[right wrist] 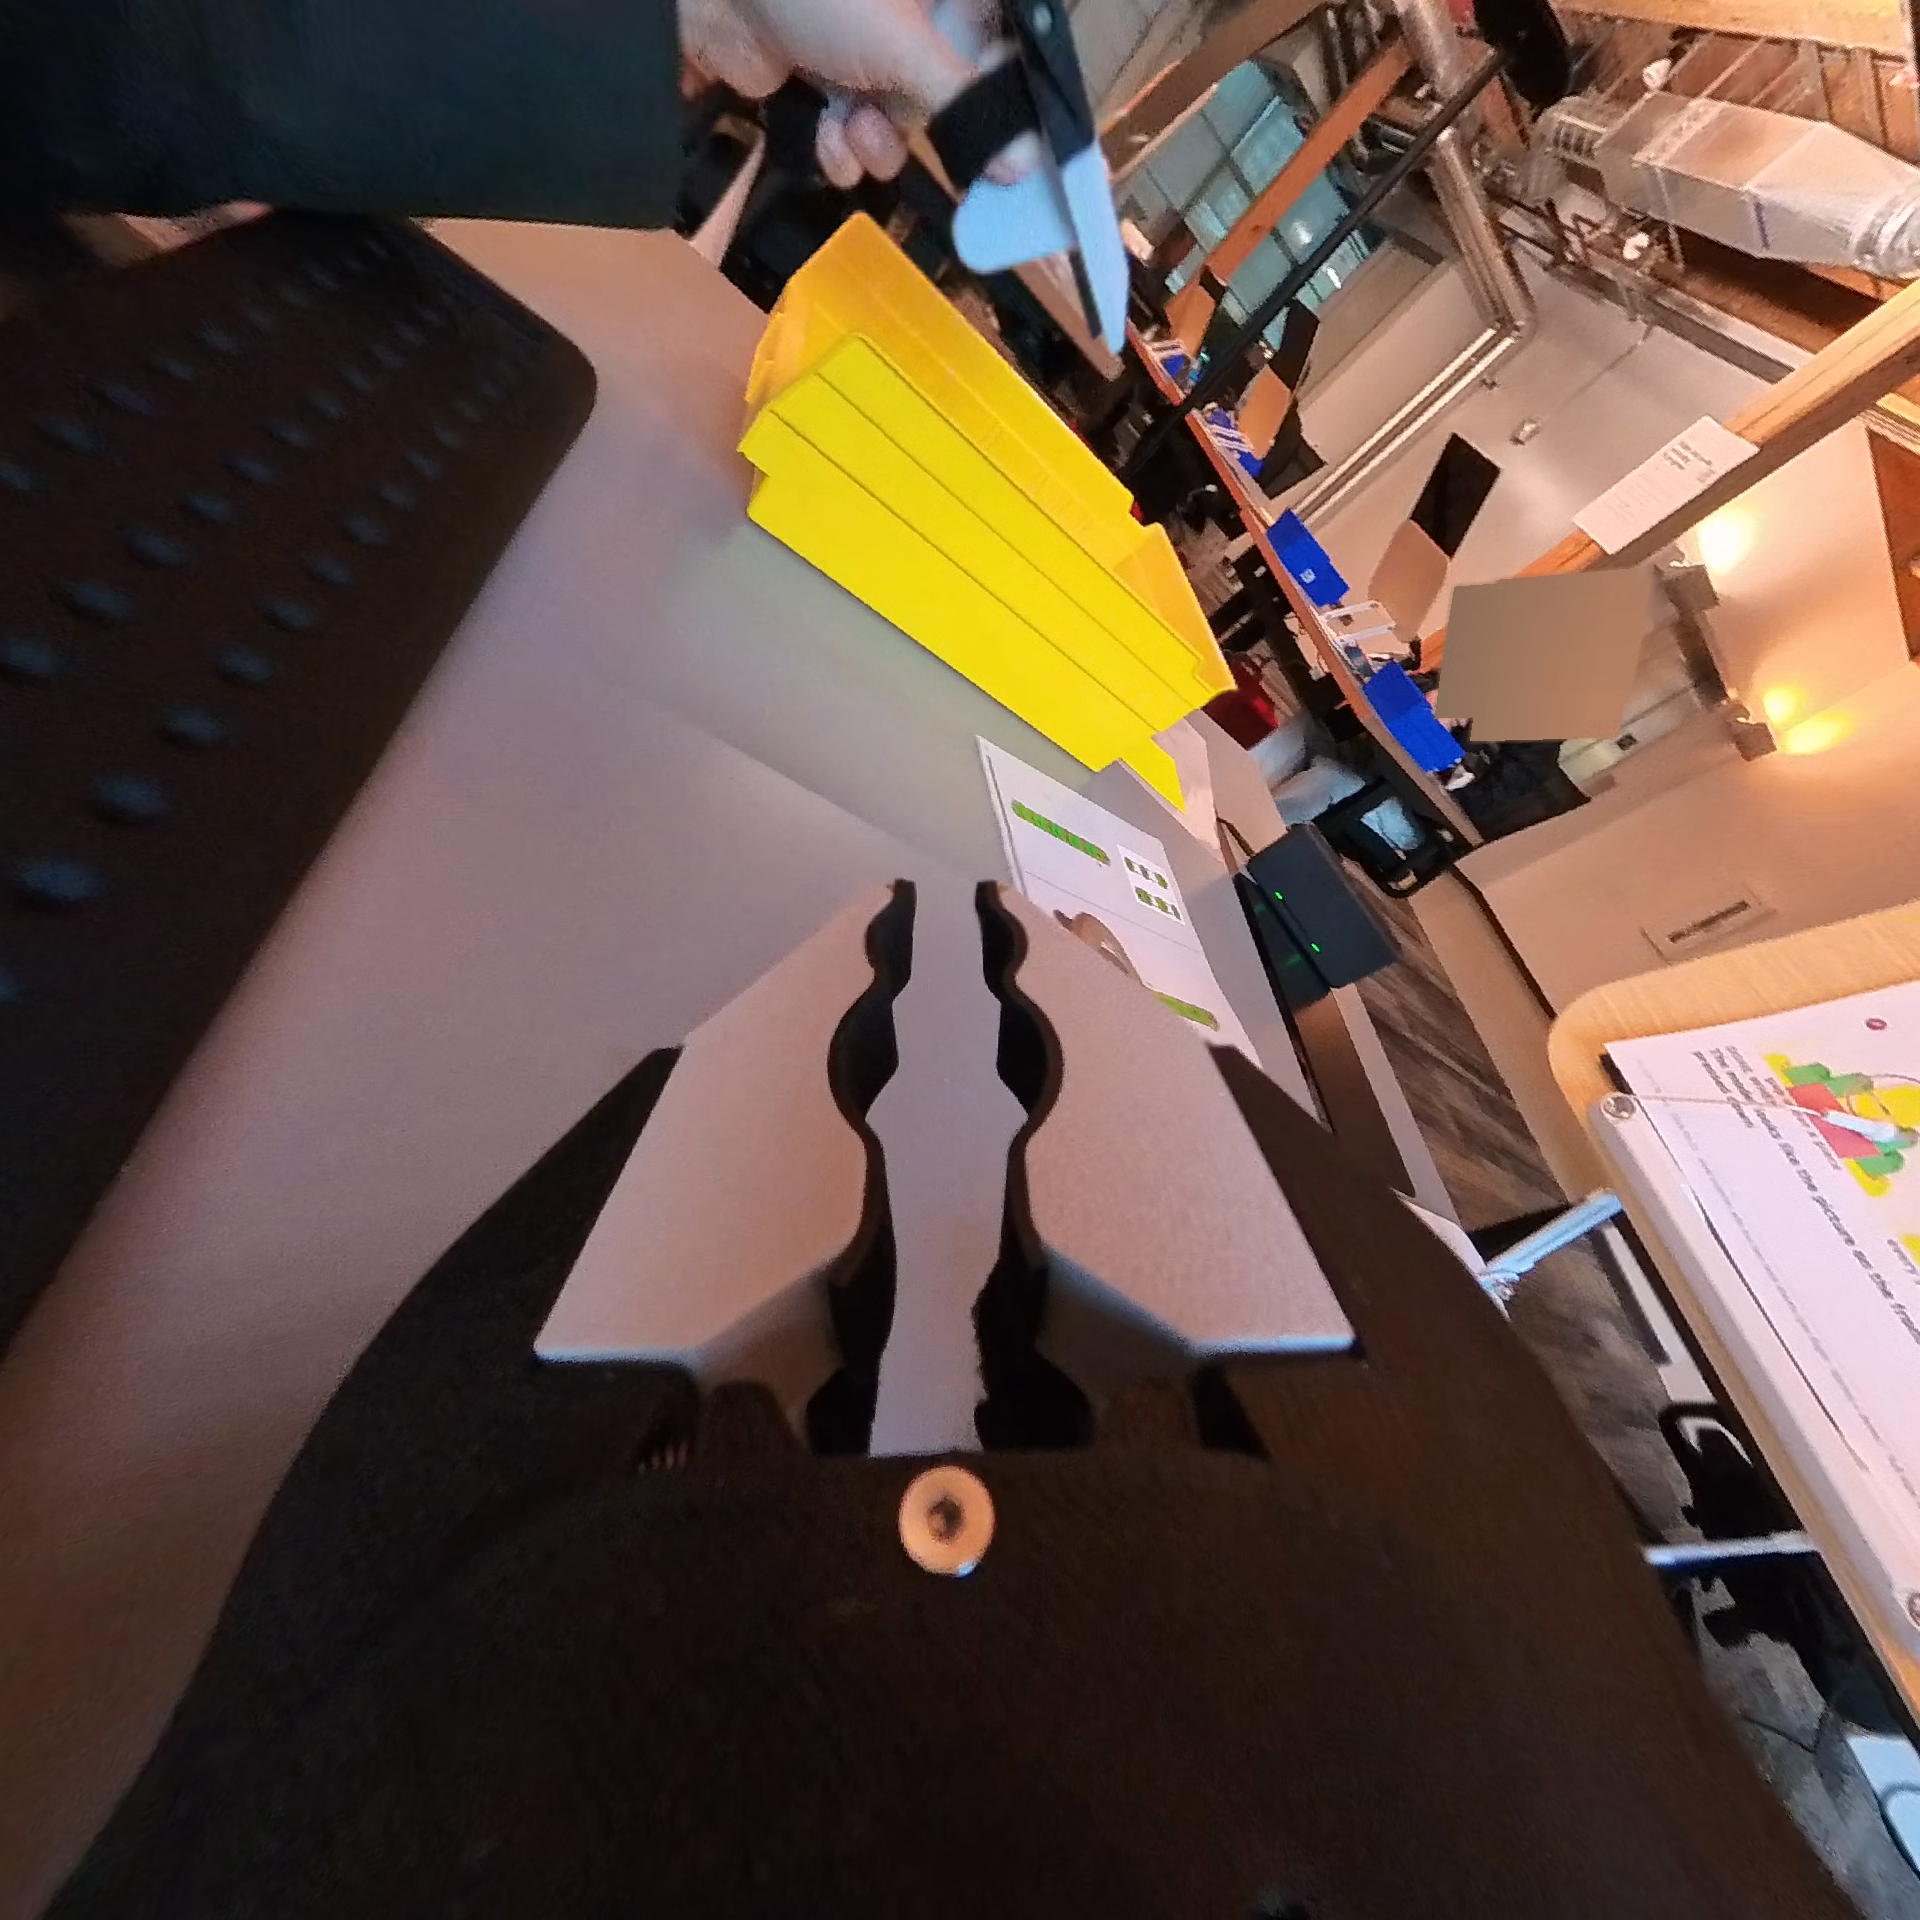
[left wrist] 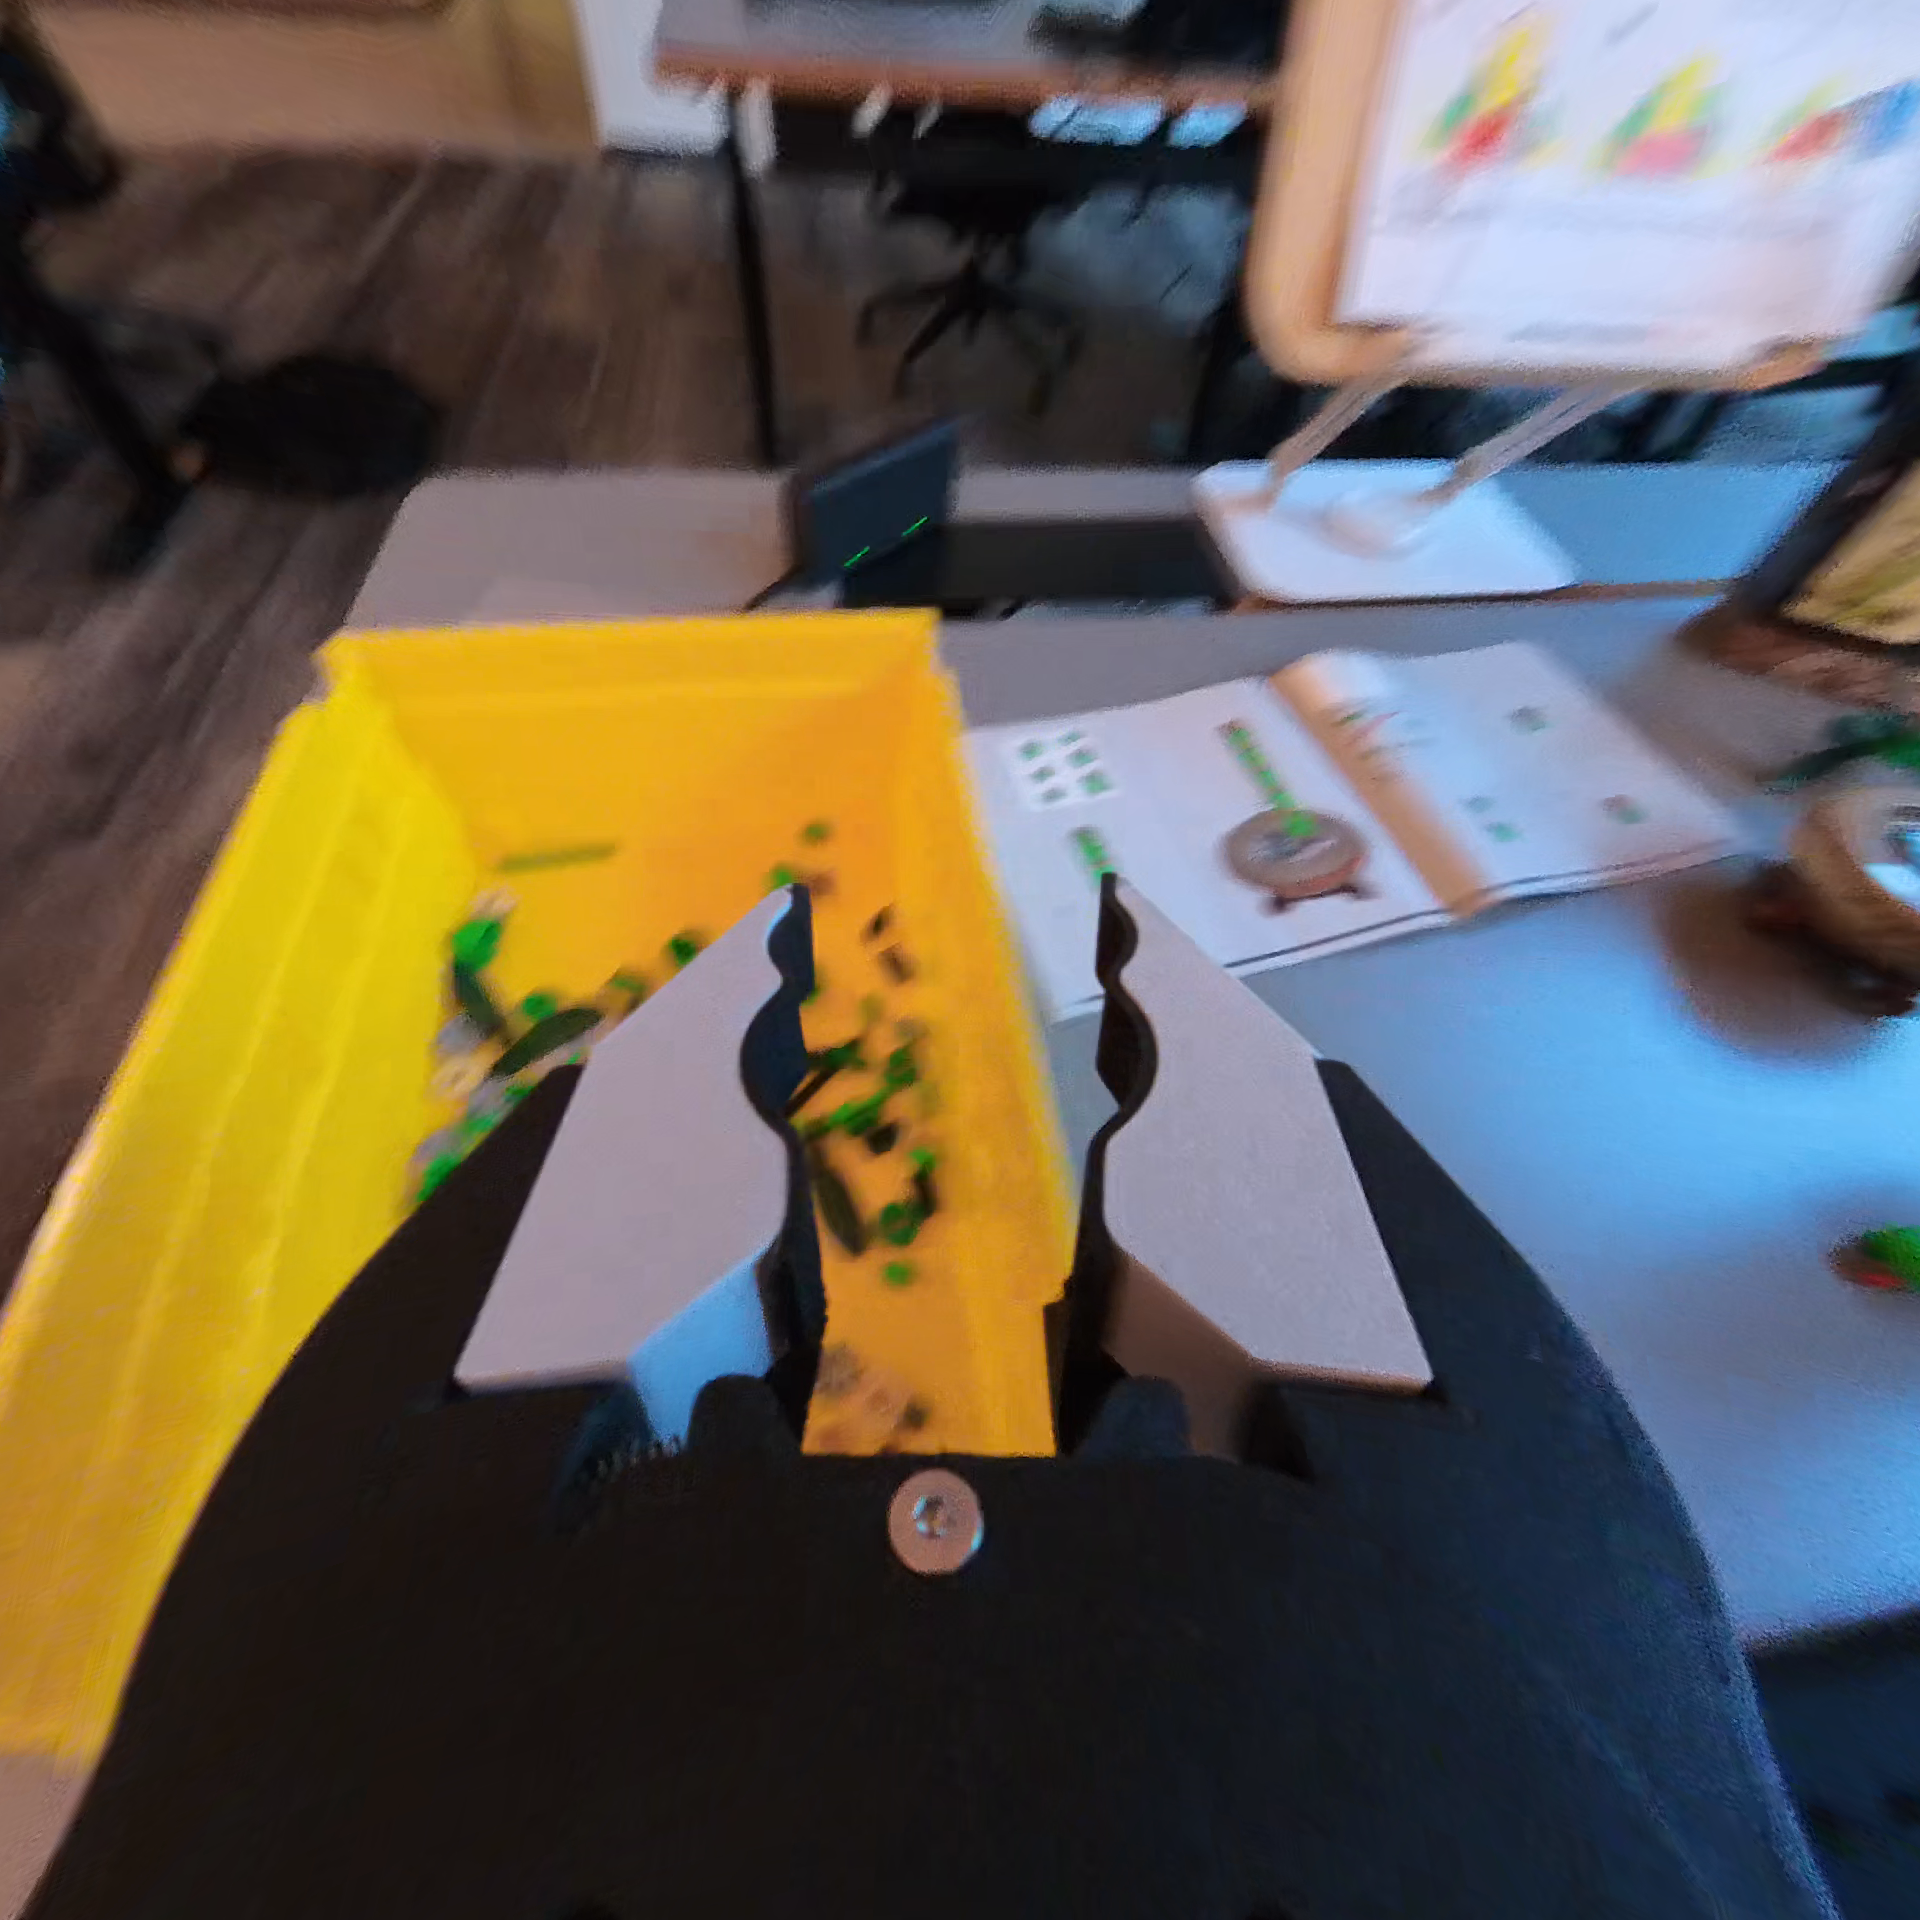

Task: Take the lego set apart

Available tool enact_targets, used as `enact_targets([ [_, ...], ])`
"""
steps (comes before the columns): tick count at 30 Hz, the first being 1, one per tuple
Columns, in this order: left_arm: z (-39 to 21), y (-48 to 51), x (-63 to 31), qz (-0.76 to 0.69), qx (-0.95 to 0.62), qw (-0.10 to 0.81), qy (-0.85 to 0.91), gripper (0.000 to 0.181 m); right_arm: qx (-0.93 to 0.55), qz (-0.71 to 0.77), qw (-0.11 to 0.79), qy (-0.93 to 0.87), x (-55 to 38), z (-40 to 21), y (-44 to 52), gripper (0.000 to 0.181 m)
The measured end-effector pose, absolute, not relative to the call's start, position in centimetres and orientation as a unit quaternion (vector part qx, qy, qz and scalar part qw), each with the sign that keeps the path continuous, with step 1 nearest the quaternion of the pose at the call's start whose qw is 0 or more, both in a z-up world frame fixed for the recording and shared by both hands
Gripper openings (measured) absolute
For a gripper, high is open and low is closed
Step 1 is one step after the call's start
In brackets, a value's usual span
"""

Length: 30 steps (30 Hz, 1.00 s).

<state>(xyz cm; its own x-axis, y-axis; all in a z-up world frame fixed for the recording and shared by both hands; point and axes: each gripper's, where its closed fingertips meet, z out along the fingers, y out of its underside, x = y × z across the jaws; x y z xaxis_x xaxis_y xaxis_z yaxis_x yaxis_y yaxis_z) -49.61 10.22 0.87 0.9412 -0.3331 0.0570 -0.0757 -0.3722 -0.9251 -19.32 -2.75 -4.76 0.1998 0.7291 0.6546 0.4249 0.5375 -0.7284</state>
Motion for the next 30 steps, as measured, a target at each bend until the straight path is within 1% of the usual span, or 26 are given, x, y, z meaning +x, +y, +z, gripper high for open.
enact_targets([
  [2, 2.8, 7.8, -42.5, -0.206, -0.772, 0.561, 0.216, 0.046, -0.469, 0.11, 0.63, -0.609, -18.7, -4.2, -2.2, 0.011],
  [4, 2.0, 3.5, -33.7, -0.315, -0.729, 0.505, 0.337, 0.041, -0.476, 0.092, 0.644, -0.592, -17.7, -3.4, -1.4, 0.011],
  [6, -2.1, -0.9, -26.6, -0.364, -0.704, 0.409, 0.452, 0.038, -0.49, 0.077, 0.655, -0.57, -16.5, -2.4, -0.8, 0.011],
  [8, -7.5, -3.0, -22.5, -0.315, -0.696, 0.351, 0.542, 0.036, -0.517, 0.08, 0.647, -0.555, -15.5, -2.2, -0.8, 0.012],
  [10, -11.5, -3.2, -20.8, -0.226, -0.683, 0.332, 0.61, 0.036, -0.562, 0.098, 0.615, -0.544, -14.9, -3.2, -1.5, 0.018],
  [13, -14.2, -5.0, -19.3, -0.194, -0.64, 0.285, 0.686, 0.036, -0.603, 0.118, 0.574, -0.541, -14.9, -5.8, -4.0, 0.024],
  [17, -15.7, -5.3, -18.5, -0.187, -0.626, 0.256, 0.712, 0.017, -0.611, 0.08, 0.563, -0.551, -14.6, -8.0, -6.7, 0.024],
  [20, -15.8, -5.5, -18.1, -0.213, -0.624, 0.244, 0.711, 0.001, -0.623, 0.098, 0.573, -0.523, -14.3, -7.9, -7.6, 0.023],
  [25, -15.5, -5.1, -18.3, -0.196, -0.613, 0.261, 0.72, 0.0, -0.622, 0.16, 0.631, -0.435, -13.8, -6.9, -7.8, 0.017],
  [30, -11.9, -4.2, -17.2, -0.25, -0.612, 0.305, 0.685, 0.0, -0.625, 0.117, 0.66, -0.401, -12.6, -5.9, -6.8, 0.017],
])
